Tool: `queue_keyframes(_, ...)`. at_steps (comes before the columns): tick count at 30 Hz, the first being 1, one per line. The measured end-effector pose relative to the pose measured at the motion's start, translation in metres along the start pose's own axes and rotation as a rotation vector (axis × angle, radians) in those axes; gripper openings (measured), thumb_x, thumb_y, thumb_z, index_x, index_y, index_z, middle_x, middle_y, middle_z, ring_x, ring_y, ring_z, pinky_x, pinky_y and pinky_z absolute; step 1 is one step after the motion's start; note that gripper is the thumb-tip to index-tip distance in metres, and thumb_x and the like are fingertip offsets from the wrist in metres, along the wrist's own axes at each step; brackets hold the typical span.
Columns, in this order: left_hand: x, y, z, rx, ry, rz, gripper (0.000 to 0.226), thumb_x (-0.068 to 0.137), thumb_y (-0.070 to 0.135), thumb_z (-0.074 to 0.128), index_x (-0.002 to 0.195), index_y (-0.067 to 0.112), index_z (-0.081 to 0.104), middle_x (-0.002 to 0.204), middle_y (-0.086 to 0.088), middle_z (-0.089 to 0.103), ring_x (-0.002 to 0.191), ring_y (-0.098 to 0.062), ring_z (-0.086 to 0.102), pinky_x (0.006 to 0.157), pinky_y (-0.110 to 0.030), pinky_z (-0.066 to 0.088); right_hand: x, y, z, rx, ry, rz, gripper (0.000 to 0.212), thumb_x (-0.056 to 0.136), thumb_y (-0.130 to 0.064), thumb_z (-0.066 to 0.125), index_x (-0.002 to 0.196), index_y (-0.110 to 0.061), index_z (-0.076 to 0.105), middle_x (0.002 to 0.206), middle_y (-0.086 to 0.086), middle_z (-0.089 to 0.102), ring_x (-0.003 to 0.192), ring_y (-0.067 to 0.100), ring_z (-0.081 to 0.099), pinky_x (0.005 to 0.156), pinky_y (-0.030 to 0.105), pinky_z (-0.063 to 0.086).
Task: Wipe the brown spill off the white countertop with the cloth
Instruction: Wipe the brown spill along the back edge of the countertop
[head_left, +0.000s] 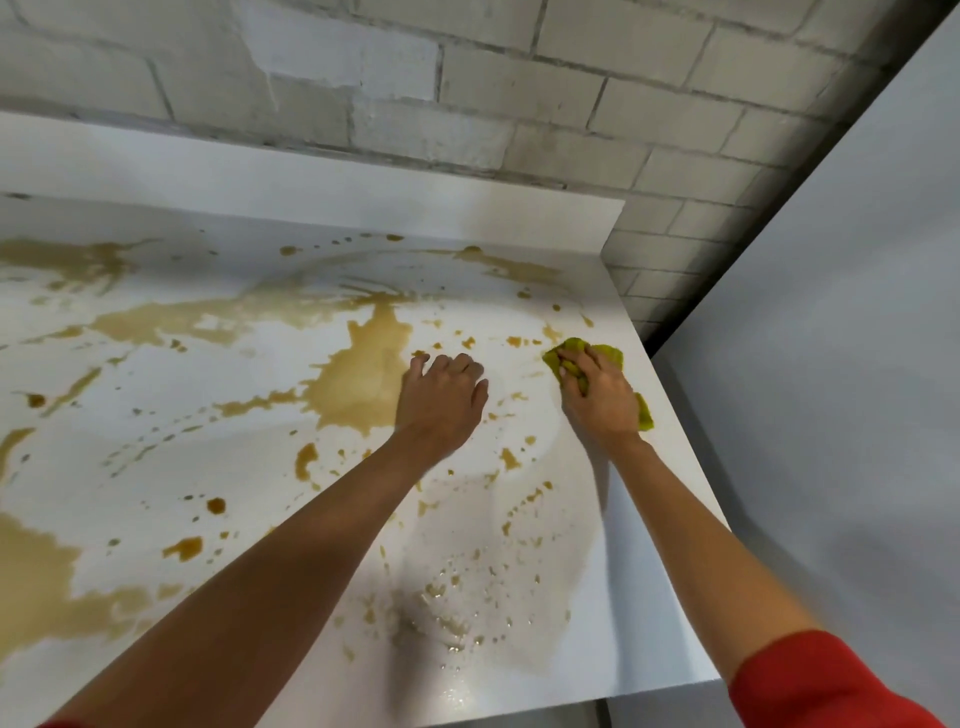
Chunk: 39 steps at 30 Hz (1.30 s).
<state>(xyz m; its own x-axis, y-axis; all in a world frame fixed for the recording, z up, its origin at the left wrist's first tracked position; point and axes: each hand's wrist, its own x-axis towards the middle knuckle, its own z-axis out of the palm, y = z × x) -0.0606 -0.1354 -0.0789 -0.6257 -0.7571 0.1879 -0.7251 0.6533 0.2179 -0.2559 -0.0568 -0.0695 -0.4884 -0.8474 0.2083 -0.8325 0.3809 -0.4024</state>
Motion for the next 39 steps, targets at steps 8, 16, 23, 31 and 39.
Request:
queue_keyframes(8, 0.003, 0.002, -0.002, 0.016, 0.018, 0.003, 0.037, 0.098, 0.032, 0.028, 0.112, 0.018, 0.058, 0.116, 0.003, 0.061, 0.105, -0.021, 0.055, 0.101, -0.037, 0.029, -0.041, 0.053, -0.026, 0.034, 0.042, -0.054, 0.03, 0.092, -0.028, 0.054, 0.121, -0.032, 0.059, 0.136, -0.002, 0.053, 0.129, 0.017, 0.044, 0.091, 0.031, 0.042)
queue_keyframes(16, -0.001, 0.01, -0.002, 0.018, -0.003, -0.037, 0.036, 0.098, 0.031, 0.029, 0.121, 0.016, 0.053, 0.121, 0.0, 0.058, 0.107, -0.022, 0.054, 0.092, -0.036, 0.039, 0.022, -0.01, 0.01, -0.047, 0.076, 0.162, 0.032, 0.094, -0.023, 0.045, 0.125, -0.02, 0.055, 0.134, 0.01, 0.049, 0.115, 0.033, 0.048, 0.08, 0.042, 0.045)
queue_keyframes(23, -0.002, 0.021, -0.005, 0.016, 0.021, -0.111, 0.034, 0.099, 0.03, 0.03, 0.117, 0.015, 0.055, 0.116, 0.0, 0.059, 0.103, -0.022, 0.054, 0.086, -0.035, 0.039, -0.015, 0.007, 0.004, 0.085, -0.068, -0.268, 0.031, 0.092, -0.03, 0.053, 0.123, -0.03, 0.057, 0.14, 0.003, 0.049, 0.126, 0.02, 0.047, 0.091, 0.034, 0.046)
queue_keyframes(31, -0.005, 0.029, -0.004, -0.084, 0.046, -0.176, 0.029, 0.098, 0.027, 0.035, 0.116, 0.016, 0.054, 0.114, 0.001, 0.058, 0.1, -0.021, 0.052, 0.079, -0.031, 0.036, 0.03, 0.045, -0.004, 0.044, 0.025, -0.035, 0.032, 0.093, -0.021, 0.048, 0.124, -0.024, 0.057, 0.134, 0.006, 0.05, 0.119, 0.03, 0.048, 0.085, 0.039, 0.046)
queue_keyframes(39, -0.003, 0.04, -0.003, -0.112, 0.074, -0.262, 0.025, 0.097, 0.028, 0.037, 0.109, 0.016, 0.055, 0.107, 0.0, 0.058, 0.096, -0.022, 0.052, 0.075, -0.032, 0.036, 0.032, -0.01, 0.02, 0.075, -0.138, -0.315, 0.035, 0.094, -0.025, 0.047, 0.127, -0.029, 0.053, 0.143, 0.004, 0.044, 0.126, 0.026, 0.045, 0.094, 0.04, 0.045)
